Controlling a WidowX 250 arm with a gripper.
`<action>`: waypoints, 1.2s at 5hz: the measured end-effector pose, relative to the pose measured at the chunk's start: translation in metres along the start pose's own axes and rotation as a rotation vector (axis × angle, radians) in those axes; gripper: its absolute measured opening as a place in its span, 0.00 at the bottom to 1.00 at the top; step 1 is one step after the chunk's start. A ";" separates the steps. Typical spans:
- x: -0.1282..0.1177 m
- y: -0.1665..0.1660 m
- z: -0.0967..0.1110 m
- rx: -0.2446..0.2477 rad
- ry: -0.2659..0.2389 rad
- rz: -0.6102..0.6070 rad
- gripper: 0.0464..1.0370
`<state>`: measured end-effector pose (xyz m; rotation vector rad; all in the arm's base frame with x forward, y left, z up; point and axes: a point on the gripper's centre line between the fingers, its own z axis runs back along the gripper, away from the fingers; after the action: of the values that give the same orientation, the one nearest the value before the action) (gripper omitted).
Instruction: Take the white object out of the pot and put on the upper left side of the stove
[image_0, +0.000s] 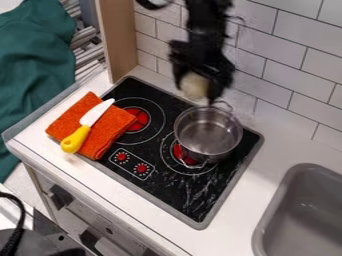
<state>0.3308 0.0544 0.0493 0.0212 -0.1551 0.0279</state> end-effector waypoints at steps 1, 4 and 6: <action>-0.004 0.051 -0.014 0.017 0.071 0.091 0.81; 0.009 0.118 -0.076 -0.014 0.136 0.112 0.81; 0.012 0.120 -0.085 -0.053 0.111 0.119 0.88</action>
<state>0.3524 0.1766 -0.0305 -0.0428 -0.0455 0.1434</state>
